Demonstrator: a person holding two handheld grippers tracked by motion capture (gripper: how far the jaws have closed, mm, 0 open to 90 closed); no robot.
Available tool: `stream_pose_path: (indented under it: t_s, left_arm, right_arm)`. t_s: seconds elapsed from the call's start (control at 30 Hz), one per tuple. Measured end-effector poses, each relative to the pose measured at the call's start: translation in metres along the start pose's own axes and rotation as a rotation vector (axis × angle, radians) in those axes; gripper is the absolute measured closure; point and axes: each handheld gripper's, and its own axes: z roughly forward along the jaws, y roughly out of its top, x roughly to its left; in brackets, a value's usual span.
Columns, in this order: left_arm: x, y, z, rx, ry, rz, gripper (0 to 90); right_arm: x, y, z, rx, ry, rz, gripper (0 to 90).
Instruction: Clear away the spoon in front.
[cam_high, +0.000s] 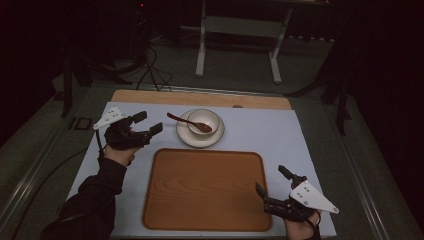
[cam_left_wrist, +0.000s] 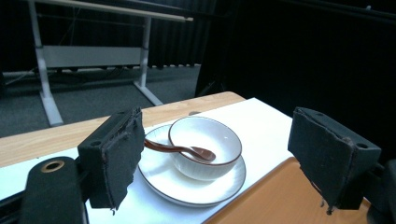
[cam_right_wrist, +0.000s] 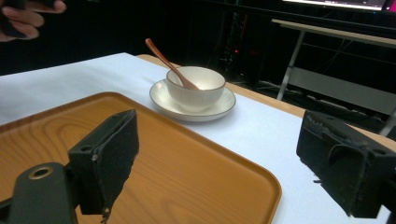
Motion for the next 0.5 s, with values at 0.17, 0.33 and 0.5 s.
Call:
stream_pose_path:
  t_s: [0.17, 0.33, 0.5]
  left_arm:
    - [0.008, -0.006, 0.024, 0.04, 0.064, -0.061, 20.0]
    - [0.013, -0.01, 0.039, 0.091, 0.103, -0.138, 20.2]
    - [0.021, -0.016, 0.053, 0.083, 0.134, -0.252, 25.5]
  right_arm:
    - [0.0, 0.0, 0.001, 0.003, 0.006, -0.004, 12.8]
    - [0.0, 0.0, 0.001, 0.004, 0.004, -0.006, 12.7]
    - [0.0, -0.001, 0.003, 0.014, 0.012, -0.004, 12.8]
